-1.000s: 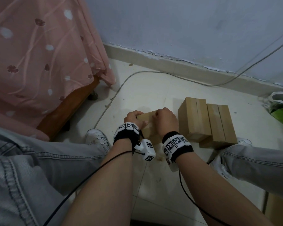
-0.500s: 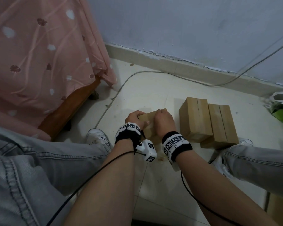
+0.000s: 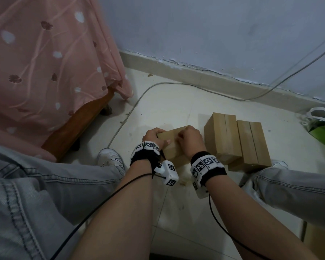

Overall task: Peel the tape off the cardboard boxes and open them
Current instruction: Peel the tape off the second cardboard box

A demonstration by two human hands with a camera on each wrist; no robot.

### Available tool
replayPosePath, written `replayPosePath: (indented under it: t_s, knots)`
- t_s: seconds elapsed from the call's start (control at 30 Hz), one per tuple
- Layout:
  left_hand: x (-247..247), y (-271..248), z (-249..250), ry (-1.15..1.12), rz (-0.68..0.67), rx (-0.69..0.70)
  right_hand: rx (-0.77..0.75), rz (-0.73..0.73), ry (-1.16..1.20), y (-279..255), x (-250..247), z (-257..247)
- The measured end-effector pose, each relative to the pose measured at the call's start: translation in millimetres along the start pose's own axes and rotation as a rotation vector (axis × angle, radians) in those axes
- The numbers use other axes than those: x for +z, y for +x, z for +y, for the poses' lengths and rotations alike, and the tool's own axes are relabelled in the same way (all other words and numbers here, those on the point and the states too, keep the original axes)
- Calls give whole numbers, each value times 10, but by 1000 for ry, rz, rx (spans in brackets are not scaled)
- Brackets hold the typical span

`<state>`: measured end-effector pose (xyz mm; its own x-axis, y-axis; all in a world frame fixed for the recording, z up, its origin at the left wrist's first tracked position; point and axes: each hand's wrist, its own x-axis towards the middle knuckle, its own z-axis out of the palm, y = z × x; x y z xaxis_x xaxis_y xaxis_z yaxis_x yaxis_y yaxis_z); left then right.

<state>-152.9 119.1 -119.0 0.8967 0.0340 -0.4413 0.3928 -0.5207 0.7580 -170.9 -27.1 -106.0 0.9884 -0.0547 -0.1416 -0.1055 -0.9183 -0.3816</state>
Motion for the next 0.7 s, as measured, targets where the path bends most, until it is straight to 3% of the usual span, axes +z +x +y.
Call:
replayPosePath:
  t_s: [0.47,0.7]
  knots:
    - [-2,-20,-13,10,-8,21,-66,2,-259,-70,99,-127]
    - [4,1,-14,24,-6,25,160,74,75,58,-51,33]
